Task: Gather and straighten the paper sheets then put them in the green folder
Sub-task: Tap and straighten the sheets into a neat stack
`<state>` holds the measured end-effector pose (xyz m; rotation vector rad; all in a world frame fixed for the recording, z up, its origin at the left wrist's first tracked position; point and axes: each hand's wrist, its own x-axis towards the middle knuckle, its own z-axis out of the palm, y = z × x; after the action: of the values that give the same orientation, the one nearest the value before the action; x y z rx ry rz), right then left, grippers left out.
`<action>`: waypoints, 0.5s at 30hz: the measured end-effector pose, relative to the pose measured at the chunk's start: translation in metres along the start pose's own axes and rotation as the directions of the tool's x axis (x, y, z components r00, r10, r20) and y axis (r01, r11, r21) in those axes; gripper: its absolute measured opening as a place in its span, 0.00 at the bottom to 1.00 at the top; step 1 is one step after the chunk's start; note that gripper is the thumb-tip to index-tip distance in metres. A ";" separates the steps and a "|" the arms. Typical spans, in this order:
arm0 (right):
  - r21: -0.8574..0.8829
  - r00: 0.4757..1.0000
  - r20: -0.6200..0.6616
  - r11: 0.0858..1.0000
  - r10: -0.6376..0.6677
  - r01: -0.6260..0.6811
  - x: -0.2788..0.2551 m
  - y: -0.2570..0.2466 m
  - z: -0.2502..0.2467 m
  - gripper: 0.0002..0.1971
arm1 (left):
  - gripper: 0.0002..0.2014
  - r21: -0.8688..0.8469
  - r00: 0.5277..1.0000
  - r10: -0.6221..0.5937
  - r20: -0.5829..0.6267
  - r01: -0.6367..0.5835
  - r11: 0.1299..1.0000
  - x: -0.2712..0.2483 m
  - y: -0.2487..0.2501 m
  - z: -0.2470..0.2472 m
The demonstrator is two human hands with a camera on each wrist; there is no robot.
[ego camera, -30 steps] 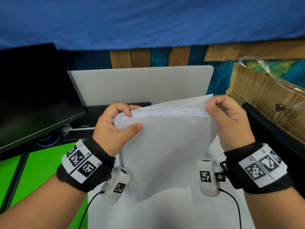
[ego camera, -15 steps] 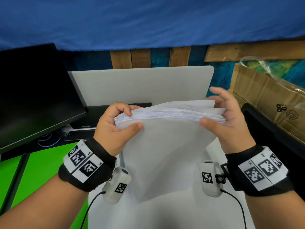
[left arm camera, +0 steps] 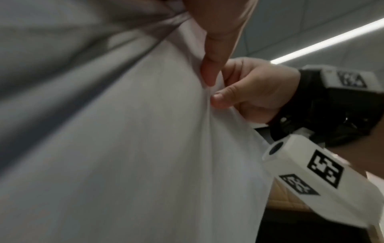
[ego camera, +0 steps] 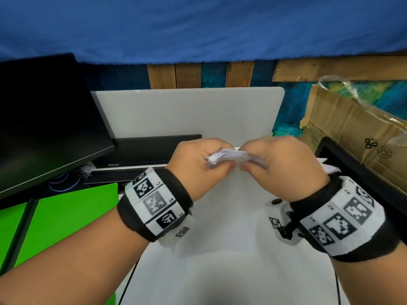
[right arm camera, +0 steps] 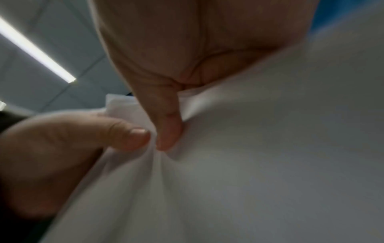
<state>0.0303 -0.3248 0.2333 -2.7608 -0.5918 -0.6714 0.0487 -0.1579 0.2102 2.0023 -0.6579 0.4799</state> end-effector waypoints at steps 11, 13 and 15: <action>0.874 0.893 0.083 0.398 0.442 -0.278 -0.050 0.087 -0.006 0.15 | 0.16 0.155 0.762 -0.637 0.121 0.619 0.770 -0.056 -0.127 -0.055; 0.903 0.876 0.100 0.327 0.472 -0.279 -0.054 0.091 0.005 0.25 | 0.23 -0.312 0.728 -0.686 0.015 0.655 0.688 -0.065 -0.145 -0.054; 0.927 0.854 0.108 0.260 0.510 -0.272 -0.056 0.092 0.015 0.26 | 0.30 -0.576 0.671 -0.742 0.017 0.613 0.541 -0.070 -0.160 -0.051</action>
<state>0.0312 -0.4200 0.1814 -1.5659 -0.0875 -0.3110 0.0906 -0.0296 0.0880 1.4479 0.1834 0.0136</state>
